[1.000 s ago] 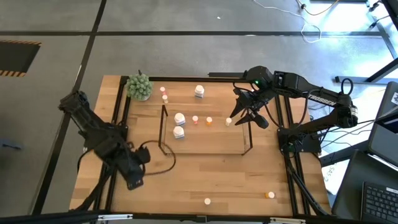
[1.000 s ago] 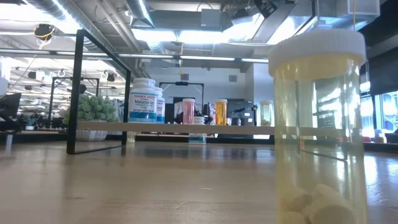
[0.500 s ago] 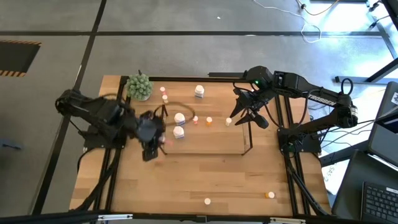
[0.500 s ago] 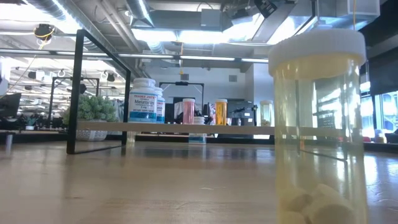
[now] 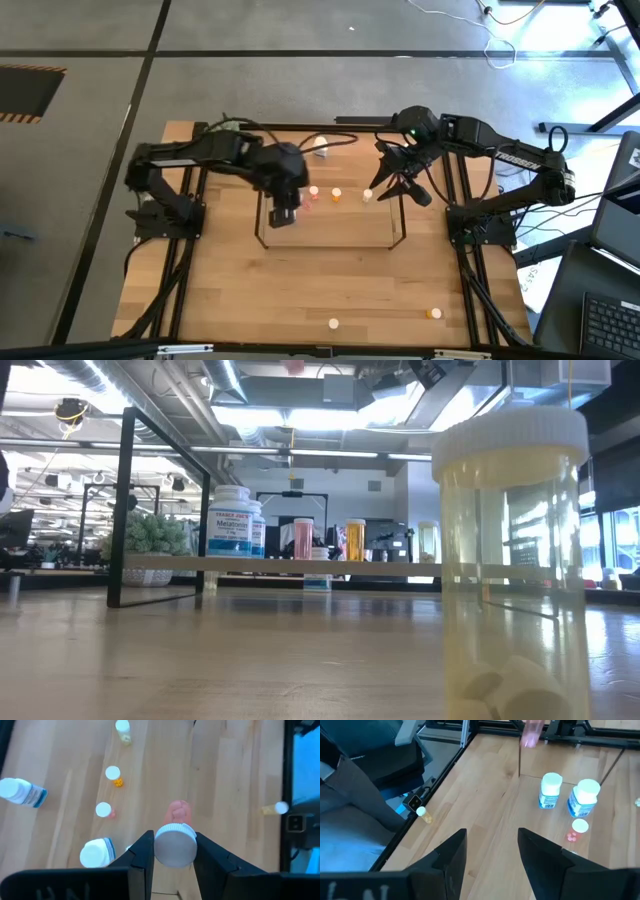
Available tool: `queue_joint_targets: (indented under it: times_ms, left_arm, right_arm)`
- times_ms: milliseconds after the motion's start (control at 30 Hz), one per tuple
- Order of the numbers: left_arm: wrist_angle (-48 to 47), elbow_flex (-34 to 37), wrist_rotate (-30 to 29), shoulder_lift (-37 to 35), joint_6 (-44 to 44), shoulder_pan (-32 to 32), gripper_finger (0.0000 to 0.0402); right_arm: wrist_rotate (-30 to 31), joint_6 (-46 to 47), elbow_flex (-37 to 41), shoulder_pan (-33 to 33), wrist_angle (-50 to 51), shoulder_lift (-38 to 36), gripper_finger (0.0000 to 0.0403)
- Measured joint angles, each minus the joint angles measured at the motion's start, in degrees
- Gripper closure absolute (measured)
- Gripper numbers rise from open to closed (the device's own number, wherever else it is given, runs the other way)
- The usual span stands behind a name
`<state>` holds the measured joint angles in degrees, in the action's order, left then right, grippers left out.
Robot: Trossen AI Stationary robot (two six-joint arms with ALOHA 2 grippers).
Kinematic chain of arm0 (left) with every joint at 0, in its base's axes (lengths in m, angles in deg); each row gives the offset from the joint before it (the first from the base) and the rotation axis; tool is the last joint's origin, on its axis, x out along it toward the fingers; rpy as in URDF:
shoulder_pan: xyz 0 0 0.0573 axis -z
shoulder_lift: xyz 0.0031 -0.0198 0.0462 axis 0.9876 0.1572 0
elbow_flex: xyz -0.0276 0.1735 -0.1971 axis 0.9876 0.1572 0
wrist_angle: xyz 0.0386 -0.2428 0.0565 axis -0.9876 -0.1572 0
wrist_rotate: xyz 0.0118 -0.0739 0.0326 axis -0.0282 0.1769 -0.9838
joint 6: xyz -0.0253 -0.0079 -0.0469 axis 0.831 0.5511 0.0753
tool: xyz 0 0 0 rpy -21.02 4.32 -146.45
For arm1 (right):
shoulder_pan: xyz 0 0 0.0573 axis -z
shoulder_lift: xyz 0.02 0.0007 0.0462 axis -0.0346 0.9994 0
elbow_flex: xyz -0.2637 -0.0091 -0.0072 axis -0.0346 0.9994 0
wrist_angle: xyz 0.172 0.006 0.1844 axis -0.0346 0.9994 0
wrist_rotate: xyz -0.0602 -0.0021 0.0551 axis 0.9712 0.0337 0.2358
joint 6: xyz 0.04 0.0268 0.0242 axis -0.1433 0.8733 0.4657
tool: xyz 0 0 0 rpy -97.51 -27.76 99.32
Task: Pick and place medicine bottles onto shelf by color
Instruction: Put the bottom pink pill bottle on the shelf aligned with the other pink pill bottle
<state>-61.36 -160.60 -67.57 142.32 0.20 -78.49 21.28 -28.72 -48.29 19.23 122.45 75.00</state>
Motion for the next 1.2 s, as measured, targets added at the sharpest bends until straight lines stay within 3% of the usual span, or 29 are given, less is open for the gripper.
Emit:
queue_joint_targets:
  times_ms: [100, 267, 333, 800, 1200]
  left_arm:
    - [-1.0, -0.1, 0.2, 2.7, -1.1, -1.2, 0.0308]
    - [-1.1, -0.1, 0.2, 6.4, -2.0, -2.2, 0.0308]
    - [-1.2, -0.1, 0.2, 8.0, -2.0, -2.5, 0.0308]
    - [-2.2, -0.1, -1.3, 16.9, -2.0, -2.6, 0.0308]
    - [-1.7, -0.1, -3.0, 20.3, -1.0, -2.5, 0.0308]
  right_arm:
    - [3.5, 1.8, 0.0, 0.1, 0.0, 0.0, 0.0224]
    - [21.9, 3.5, 0.0, -0.4, 0.5, -0.4, 0.0224]
    - [26.6, 5.1, 0.0, -0.4, 0.8, -0.7, 0.0224]
    - [27.7, 5.3, 0.0, -0.4, 2.6, -1.2, 0.0224]
    - [27.9, 5.3, 0.0, -0.4, 2.5, -1.2, 0.0224]
